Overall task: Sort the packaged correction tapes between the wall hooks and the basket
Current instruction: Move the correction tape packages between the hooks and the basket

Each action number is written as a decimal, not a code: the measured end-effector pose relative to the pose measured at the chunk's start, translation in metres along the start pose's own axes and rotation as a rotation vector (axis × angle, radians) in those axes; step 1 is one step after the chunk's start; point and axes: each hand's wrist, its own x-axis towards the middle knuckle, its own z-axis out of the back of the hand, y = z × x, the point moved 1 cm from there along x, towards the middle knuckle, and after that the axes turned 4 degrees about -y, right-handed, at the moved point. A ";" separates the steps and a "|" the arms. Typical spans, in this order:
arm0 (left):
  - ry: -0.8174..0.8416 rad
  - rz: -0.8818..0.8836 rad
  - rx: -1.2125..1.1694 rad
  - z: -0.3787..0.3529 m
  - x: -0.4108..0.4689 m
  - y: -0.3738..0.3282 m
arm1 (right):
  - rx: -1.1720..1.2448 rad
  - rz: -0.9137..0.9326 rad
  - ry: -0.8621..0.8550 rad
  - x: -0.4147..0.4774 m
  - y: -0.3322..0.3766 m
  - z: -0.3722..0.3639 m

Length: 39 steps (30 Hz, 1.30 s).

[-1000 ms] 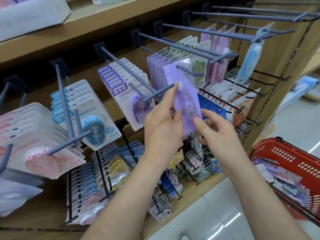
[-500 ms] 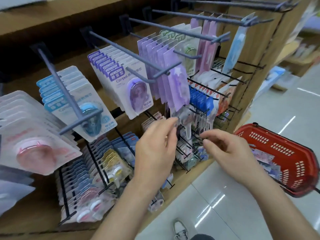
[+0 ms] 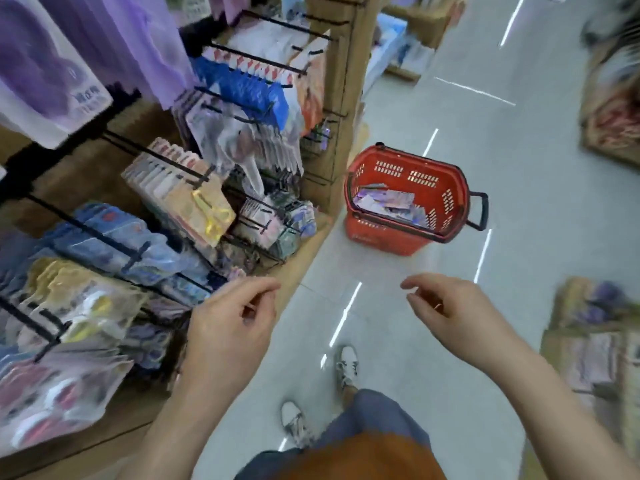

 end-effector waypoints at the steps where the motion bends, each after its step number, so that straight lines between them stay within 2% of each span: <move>1: 0.030 -0.011 0.002 -0.010 0.001 -0.001 | 0.009 -0.038 -0.015 -0.005 -0.015 0.002; 7: 0.228 0.095 -0.080 -0.085 0.027 -0.030 | 0.229 -0.260 -0.138 -0.012 -0.104 0.017; 12: 0.329 0.165 -0.064 -0.174 0.061 -0.060 | 0.378 -0.402 -0.233 0.025 -0.171 0.041; 17: 0.397 0.221 0.011 -0.260 0.103 -0.081 | 0.316 -0.396 -0.191 0.088 -0.224 0.064; 22: 0.413 0.221 0.044 -0.324 0.150 -0.081 | 0.158 -0.332 -0.060 0.160 -0.263 0.071; 30: 0.541 0.158 0.177 -0.444 0.249 -0.021 | 0.007 -0.329 0.067 0.302 -0.324 0.051; 35: 0.634 0.148 0.220 -0.537 0.319 0.043 | -0.044 -0.383 0.142 0.402 -0.376 0.004; 39: 0.707 0.204 0.242 -0.614 0.358 0.099 | -0.076 -0.403 0.197 0.471 -0.420 -0.042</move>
